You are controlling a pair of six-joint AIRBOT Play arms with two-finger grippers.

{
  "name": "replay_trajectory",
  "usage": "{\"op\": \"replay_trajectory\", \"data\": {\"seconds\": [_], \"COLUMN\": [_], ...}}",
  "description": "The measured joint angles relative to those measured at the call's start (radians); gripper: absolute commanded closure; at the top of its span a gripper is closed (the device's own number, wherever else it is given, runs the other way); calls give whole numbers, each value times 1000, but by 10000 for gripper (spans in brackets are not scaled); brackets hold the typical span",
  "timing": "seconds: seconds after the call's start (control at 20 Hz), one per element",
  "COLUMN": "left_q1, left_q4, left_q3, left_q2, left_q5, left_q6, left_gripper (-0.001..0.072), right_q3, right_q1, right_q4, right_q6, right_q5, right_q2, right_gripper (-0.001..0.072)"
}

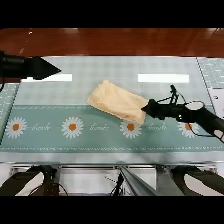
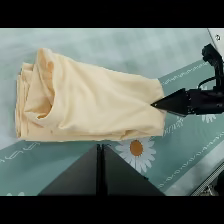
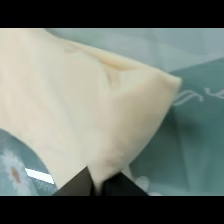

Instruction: Fold the shirts.

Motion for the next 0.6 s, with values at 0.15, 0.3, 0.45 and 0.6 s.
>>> {"op": "replay_trajectory", "data": {"seconds": [0.15,0.3,0.45,0.6], "left_q1": [-35,-88,-137,-164], "left_q4": [0,0,0,0], "left_q3": [0,0,0,0], "left_q2": [0,-5,-27,-61], "left_q5": [40,133,203,233], "left_q6": [1,2,3,11], "left_gripper": [692,692,692,692], "right_q3": [96,229,350,437], "right_q1": [-156,-361,-566,-753], "right_q4": [-98,-275,-449,-558], "right_q6": [17,97,192,249], "right_q5": [186,384,530,656], "right_q2": [129,270,369,415], "right_gripper": [682,682,682,682]}}
